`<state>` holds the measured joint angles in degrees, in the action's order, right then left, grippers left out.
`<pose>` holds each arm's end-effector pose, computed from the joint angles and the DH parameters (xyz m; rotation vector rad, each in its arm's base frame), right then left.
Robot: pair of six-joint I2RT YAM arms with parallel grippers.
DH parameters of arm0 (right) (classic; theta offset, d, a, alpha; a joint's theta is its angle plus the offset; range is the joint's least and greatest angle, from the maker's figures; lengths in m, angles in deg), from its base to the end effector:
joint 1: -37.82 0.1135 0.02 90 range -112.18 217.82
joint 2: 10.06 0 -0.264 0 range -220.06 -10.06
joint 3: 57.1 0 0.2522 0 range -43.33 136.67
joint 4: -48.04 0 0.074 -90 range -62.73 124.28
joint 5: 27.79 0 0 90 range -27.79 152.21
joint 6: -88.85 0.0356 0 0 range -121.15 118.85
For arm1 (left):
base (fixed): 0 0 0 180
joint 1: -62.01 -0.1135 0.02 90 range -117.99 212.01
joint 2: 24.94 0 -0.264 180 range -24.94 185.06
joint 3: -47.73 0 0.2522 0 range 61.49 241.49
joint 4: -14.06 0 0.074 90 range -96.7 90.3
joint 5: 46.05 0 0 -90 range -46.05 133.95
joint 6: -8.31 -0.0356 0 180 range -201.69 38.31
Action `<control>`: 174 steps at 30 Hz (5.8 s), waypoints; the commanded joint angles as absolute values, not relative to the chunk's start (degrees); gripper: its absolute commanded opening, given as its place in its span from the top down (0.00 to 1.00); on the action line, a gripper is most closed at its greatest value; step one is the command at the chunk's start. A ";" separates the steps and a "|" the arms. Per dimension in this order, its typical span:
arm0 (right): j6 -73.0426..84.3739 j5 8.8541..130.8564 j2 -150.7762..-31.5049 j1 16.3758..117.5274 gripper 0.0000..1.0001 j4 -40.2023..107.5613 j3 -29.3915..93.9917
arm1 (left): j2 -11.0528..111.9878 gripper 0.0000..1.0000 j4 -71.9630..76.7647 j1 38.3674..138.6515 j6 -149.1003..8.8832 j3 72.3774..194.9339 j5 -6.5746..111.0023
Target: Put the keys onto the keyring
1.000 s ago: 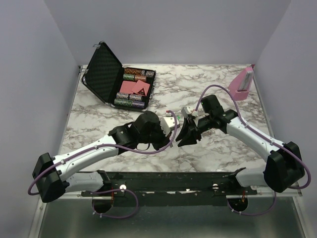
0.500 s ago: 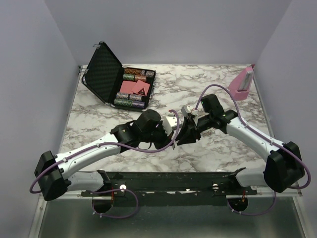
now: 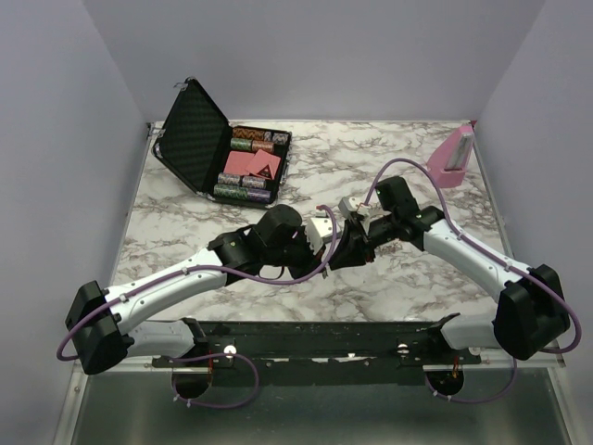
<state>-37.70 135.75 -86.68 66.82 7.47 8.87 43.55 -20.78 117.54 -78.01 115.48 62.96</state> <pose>0.2104 0.1556 0.2582 -1.5274 1.3991 1.4473 0.1393 -0.2233 0.2932 1.1867 1.9871 -0.9214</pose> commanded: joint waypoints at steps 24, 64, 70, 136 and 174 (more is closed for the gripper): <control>-35.87 134.11 -87.23 68.06 0.99 8.44 8.87 | 42.92 1.00 -17.64 117.38 -75.54 116.60 62.94; -5.55 142.63 -87.32 62.61 0.99 37.61 3.60 | 31.31 0.69 52.77 116.59 -67.98 78.80 54.76; -5.37 142.81 -87.40 62.61 0.99 37.79 3.60 | 32.80 0.69 53.03 116.59 -68.15 79.77 56.34; -26.82 145.01 -87.58 62.52 0.50 19.15 5.36 | 48.89 1.00 -29.94 112.63 -86.61 125.56 75.50; -24.88 139.91 -88.55 65.86 0.80 21.53 4.30 | 50.73 1.00 -28.62 112.81 -83.80 126.88 73.48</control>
<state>-23.80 141.06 -87.99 65.18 22.22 4.63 50.30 -29.42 112.51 -84.58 125.58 73.54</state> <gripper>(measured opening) 0.211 0.007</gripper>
